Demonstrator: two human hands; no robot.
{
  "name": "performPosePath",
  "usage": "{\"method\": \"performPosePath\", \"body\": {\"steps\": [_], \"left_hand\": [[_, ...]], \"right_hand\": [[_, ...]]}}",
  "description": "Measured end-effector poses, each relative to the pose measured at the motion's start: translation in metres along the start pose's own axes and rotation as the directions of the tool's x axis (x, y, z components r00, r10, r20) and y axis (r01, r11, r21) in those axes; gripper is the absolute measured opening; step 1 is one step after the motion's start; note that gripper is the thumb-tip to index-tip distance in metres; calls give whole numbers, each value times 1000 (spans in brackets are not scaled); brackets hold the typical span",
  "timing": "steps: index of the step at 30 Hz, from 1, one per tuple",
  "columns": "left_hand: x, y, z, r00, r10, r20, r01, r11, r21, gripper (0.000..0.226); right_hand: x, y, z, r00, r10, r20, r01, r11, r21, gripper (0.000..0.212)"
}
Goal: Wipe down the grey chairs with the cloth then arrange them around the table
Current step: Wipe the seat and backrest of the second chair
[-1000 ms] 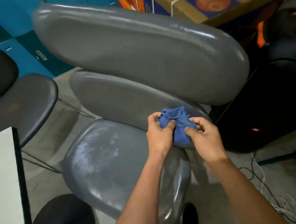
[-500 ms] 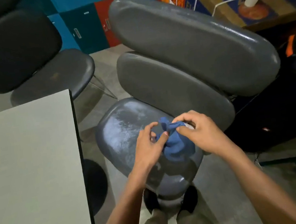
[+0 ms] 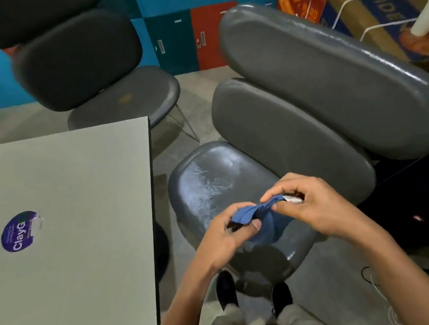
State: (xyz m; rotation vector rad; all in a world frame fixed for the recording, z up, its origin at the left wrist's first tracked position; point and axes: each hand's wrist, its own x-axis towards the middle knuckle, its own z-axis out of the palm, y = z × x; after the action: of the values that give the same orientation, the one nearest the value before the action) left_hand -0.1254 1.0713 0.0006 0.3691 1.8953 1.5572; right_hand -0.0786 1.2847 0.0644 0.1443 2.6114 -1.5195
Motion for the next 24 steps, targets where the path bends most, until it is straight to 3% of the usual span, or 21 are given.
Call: {"method": "performPosePath", "body": {"steps": [6, 9, 12, 15, 20, 24], "left_hand": [[-22, 5, 25, 984, -5, -176, 13, 999, 49, 31], [-32, 7, 40, 962, 27, -271, 1, 995, 102, 12], [-46, 8, 53, 943, 37, -332, 3, 993, 119, 14], [-64, 5, 65, 907, 16, -420, 37, 992, 118, 21], [-97, -3, 84, 831, -41, -555, 120, 987, 108, 18], [-124, -11, 95, 737, -155, -658, 206, 978, 1, 17]], "right_hand": [[-1, 21, 0, 996, 58, 66, -58, 998, 2, 37], [-6, 33, 2, 967, 101, 233, -113, 993, 36, 37], [-13, 46, 3, 912, 95, 399, -121, 992, 41, 34], [-19, 53, 8, 873, 77, 482, -74, 997, -25, 14], [-24, 48, 20, 876, 17, 482, 40, 993, -109, 28], [-28, 34, 35, 846, -64, 529, 194, 962, -193, 29]]}}
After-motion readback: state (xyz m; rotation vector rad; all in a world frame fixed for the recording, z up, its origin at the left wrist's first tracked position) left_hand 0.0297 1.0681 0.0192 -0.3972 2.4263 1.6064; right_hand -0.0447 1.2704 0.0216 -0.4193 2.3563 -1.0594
